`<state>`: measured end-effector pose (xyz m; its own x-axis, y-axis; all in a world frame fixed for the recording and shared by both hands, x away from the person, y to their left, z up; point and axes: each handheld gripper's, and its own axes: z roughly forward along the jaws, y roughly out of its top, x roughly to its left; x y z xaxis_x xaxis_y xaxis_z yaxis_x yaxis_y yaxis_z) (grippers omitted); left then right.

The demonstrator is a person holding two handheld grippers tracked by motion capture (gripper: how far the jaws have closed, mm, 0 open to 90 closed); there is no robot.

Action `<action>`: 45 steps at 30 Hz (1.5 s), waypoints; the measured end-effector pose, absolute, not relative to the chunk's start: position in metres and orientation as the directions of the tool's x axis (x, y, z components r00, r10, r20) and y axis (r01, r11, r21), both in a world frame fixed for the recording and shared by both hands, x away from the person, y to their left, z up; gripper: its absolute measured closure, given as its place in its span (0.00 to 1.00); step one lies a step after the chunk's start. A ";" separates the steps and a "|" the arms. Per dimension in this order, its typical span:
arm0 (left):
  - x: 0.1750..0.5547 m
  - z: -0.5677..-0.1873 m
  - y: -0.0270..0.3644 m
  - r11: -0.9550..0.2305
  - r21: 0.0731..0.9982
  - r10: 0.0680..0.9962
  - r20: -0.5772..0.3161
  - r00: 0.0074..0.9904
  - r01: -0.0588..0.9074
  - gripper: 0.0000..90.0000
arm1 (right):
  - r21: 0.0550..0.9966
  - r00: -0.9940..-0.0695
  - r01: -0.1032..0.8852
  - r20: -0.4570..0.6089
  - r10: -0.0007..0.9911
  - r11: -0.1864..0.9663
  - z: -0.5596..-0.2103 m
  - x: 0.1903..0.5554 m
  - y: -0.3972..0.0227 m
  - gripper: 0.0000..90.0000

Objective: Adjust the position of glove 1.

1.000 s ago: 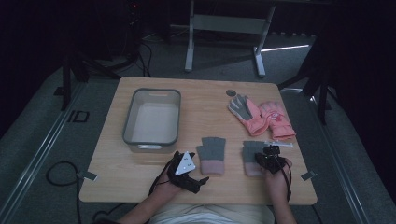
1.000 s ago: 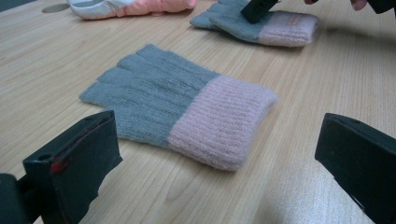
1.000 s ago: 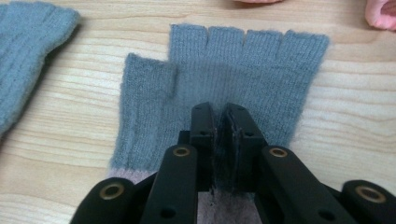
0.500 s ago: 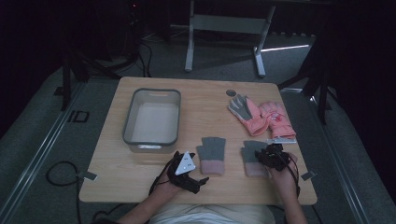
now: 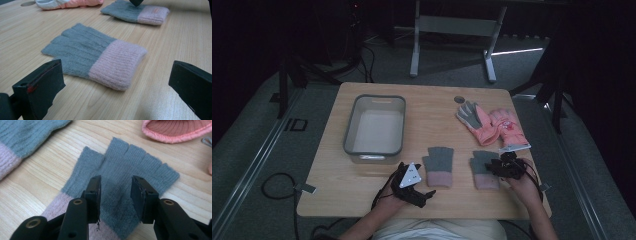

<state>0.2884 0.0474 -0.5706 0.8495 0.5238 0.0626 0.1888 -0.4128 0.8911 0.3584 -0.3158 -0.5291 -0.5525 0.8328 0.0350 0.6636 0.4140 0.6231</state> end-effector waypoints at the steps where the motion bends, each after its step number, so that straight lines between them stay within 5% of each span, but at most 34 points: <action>1: 0.288 -0.571 0.047 -0.413 0.891 0.524 0.062 0.850 0.189 0.00 | 0.620 -0.553 0.664 0.031 0.832 0.418 -0.530 0.359 -0.315 0.65; 6: 0.288 -0.571 0.047 -0.414 0.891 0.521 0.062 0.852 0.188 0.00 | 0.589 -0.543 0.680 0.003 0.840 0.437 -0.540 0.359 -0.311 0.65; 15: 0.288 -0.571 0.047 -0.413 0.891 0.519 0.059 0.853 0.190 0.00 | 0.565 -0.487 0.709 -0.041 0.873 0.422 -0.537 0.359 -0.296 0.94; 29: 0.288 -0.571 0.047 -0.414 0.890 0.521 0.062 0.851 0.189 0.00 | 0.677 -0.498 0.653 0.045 0.866 0.340 -0.479 0.360 -0.265 0.94; 45: 0.288 -0.571 0.047 -0.415 0.891 0.519 0.066 0.853 0.184 0.00 | 0.677 -0.623 0.614 0.099 0.776 0.406 -0.484 0.355 -0.172 0.94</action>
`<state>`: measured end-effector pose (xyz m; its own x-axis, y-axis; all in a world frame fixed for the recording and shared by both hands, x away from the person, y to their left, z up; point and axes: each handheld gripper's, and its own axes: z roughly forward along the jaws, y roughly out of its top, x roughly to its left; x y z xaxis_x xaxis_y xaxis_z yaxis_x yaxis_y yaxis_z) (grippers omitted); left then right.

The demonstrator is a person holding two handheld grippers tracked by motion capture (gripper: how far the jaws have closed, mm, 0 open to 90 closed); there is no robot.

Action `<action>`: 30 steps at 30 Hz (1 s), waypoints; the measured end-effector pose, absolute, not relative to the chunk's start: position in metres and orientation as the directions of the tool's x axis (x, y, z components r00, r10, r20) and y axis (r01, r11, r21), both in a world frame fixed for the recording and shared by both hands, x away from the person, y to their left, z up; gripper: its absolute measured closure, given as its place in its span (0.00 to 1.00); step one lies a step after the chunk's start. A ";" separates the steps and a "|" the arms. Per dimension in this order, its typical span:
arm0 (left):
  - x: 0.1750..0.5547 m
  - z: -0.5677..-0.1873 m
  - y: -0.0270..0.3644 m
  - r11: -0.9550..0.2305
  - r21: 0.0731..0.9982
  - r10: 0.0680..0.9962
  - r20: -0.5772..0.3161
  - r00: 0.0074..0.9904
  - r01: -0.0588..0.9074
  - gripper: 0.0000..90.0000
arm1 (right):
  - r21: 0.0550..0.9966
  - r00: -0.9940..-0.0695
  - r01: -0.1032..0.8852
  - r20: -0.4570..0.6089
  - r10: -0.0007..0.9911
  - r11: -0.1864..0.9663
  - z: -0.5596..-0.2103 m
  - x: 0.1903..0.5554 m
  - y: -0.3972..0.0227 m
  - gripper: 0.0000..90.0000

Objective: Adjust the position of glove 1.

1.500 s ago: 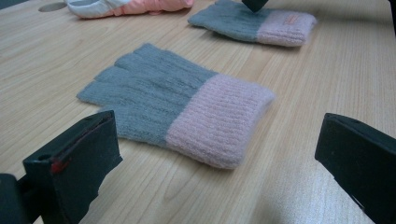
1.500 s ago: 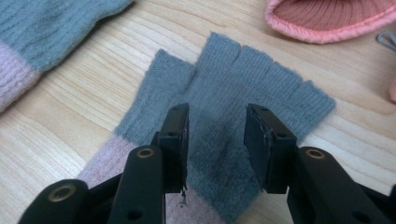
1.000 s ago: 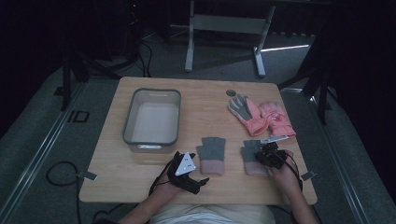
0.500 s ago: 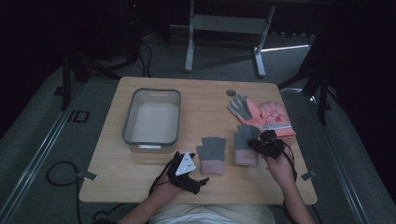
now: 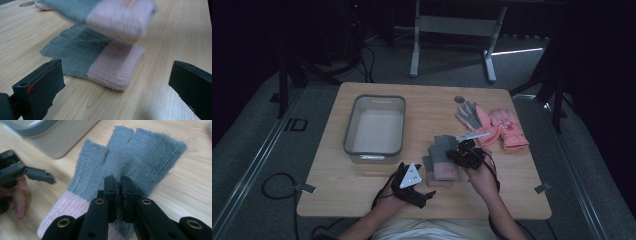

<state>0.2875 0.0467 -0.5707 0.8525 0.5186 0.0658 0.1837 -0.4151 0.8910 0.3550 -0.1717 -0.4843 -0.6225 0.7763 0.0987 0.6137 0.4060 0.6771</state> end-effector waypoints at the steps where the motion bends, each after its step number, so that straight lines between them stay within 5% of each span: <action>1: 0.288 -0.571 0.047 -0.417 0.890 0.518 0.068 0.852 0.183 0.00 | 0.674 -0.625 0.616 0.101 0.774 0.409 -0.486 0.355 -0.169 0.94; 21: 0.288 -0.571 0.047 -0.418 0.889 0.517 0.064 0.854 0.187 0.00 | 0.612 -0.603 0.677 0.142 0.785 0.409 -0.531 0.369 -0.159 0.92; 30: 0.289 -0.571 0.047 -0.422 0.886 0.522 0.064 0.851 0.192 0.00 | 0.620 -0.594 0.675 0.136 0.793 0.399 -0.539 0.367 -0.160 0.77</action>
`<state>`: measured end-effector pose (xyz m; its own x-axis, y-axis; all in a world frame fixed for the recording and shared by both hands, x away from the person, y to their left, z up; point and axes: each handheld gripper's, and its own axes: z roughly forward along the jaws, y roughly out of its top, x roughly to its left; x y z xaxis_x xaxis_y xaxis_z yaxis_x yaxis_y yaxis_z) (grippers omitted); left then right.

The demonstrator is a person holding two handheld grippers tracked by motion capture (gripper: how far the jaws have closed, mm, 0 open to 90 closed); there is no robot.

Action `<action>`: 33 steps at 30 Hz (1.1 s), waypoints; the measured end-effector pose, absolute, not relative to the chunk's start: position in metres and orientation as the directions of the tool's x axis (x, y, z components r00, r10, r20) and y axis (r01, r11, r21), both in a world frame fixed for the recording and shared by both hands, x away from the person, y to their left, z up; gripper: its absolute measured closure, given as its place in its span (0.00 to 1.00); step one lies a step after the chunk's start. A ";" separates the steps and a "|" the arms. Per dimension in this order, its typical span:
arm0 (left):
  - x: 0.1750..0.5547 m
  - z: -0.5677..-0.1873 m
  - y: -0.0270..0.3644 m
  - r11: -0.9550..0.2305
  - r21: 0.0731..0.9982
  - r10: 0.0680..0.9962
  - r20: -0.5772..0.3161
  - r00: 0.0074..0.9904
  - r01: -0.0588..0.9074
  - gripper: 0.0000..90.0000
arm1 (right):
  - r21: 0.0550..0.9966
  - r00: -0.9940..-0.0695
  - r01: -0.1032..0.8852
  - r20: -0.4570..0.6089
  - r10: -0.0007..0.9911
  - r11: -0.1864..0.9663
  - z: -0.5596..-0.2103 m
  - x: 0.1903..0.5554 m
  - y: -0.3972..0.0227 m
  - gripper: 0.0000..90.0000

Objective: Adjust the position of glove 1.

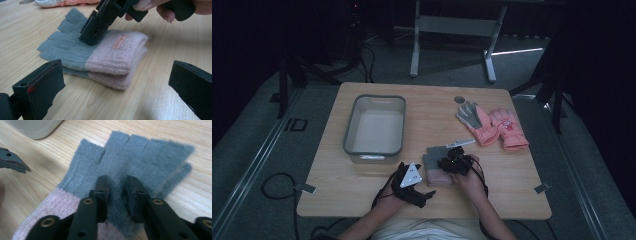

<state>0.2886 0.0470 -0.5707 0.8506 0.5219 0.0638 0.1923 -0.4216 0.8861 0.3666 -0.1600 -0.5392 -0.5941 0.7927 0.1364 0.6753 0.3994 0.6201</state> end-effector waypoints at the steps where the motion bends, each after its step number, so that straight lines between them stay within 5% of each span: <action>1: 0.289 -0.571 0.047 -0.421 0.886 0.524 0.065 0.849 0.192 0.00 | 0.620 -0.591 0.679 0.145 0.793 0.392 -0.539 0.367 -0.161 0.76; 13: 0.287 -0.555 0.045 -0.359 0.933 0.445 0.145 0.884 0.028 0.00 | 0.671 -0.575 0.650 0.125 0.809 0.358 -0.507 0.363 -0.192 0.71; 22: 0.297 -0.542 0.026 -0.571 0.821 0.410 0.268 0.872 0.016 0.04 | 0.675 -0.538 0.662 0.125 0.834 0.325 -0.497 0.385 -0.205 0.71; 29: 0.307 -0.549 0.006 -0.651 0.759 0.311 0.251 0.917 0.014 0.04 | 0.654 -0.504 0.693 0.137 0.853 0.304 -0.509 0.408 -0.197 0.63; 33: 0.307 -0.557 0.001 -0.689 0.724 0.249 0.277 0.928 -0.031 0.16 | 0.630 -0.494 0.727 0.205 0.845 0.272 -0.525 0.416 -0.194 0.55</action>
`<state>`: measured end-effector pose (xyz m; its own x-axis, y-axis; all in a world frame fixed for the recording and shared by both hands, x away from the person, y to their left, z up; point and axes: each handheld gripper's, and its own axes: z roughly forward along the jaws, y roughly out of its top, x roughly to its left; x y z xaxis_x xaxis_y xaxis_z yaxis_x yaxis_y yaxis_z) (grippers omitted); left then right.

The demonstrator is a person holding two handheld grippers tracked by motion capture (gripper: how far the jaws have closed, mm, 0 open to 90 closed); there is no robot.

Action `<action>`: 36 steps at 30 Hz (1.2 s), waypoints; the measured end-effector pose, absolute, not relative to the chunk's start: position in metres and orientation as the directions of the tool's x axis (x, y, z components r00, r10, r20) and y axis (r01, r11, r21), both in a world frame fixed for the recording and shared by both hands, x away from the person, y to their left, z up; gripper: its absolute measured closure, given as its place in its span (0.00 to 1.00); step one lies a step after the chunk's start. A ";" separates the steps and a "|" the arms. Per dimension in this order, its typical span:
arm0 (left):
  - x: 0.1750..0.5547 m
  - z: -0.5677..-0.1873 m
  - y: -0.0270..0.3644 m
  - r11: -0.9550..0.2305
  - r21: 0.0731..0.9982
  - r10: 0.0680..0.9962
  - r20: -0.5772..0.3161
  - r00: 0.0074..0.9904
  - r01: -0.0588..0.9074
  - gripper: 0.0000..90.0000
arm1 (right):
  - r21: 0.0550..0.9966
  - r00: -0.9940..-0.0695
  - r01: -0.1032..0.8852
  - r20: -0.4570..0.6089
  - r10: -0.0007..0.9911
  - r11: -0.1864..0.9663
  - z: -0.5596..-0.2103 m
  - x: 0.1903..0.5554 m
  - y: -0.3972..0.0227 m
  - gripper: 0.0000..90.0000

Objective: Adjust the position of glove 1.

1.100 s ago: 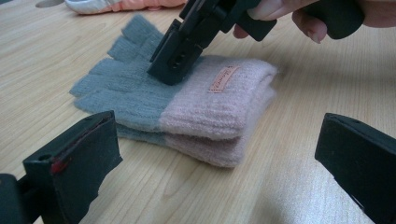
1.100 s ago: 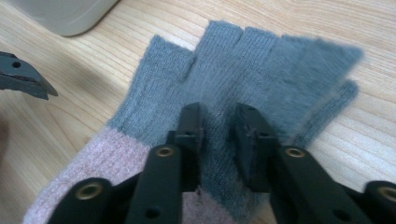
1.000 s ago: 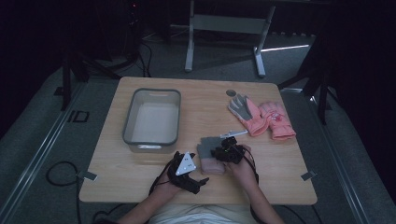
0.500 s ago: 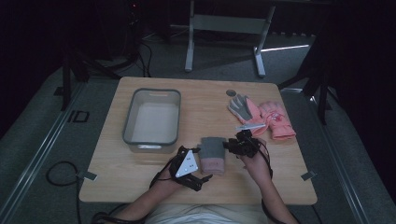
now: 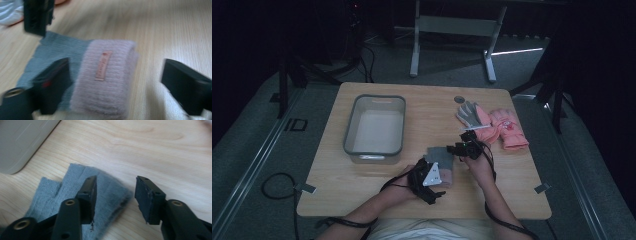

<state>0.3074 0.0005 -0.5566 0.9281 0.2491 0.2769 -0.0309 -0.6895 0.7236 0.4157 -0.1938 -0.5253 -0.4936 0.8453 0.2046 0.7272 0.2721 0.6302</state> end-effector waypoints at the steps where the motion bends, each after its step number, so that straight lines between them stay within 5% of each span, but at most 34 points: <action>1: 0.307 -0.559 0.000 -0.697 0.715 0.238 0.289 0.927 -0.043 0.17 | 0.630 -0.490 0.730 0.212 0.845 0.266 -0.527 0.417 -0.194 0.54; 12: 0.303 -0.570 0.005 -0.737 0.648 0.191 0.473 0.860 -0.193 0.48 | 0.581 -0.473 0.766 0.219 0.853 0.275 -0.546 0.422 -0.189 0.48; 17: 0.319 -0.564 0.014 -0.681 0.725 0.222 0.334 0.916 -0.099 0.72 | 0.569 -0.464 0.779 0.239 0.853 0.265 -0.546 0.420 -0.189 0.51; 29: 0.335 -0.556 0.017 -0.679 0.734 0.206 0.195 0.959 -0.003 0.78 | 0.525 -0.510 0.809 0.402 0.760 0.265 -0.550 0.428 -0.170 0.76; 36: 0.342 -0.552 0.025 -0.672 0.740 0.214 0.144 0.966 0.038 0.78 | 0.567 -0.555 0.768 0.358 0.751 0.298 -0.534 0.424 -0.171 0.80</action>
<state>0.3417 0.0246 -0.5518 0.9662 0.2138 0.1442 0.0383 -0.6720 0.7395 0.4241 -0.1714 -0.5344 -0.5553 0.7509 0.3575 0.7679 0.2978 0.5672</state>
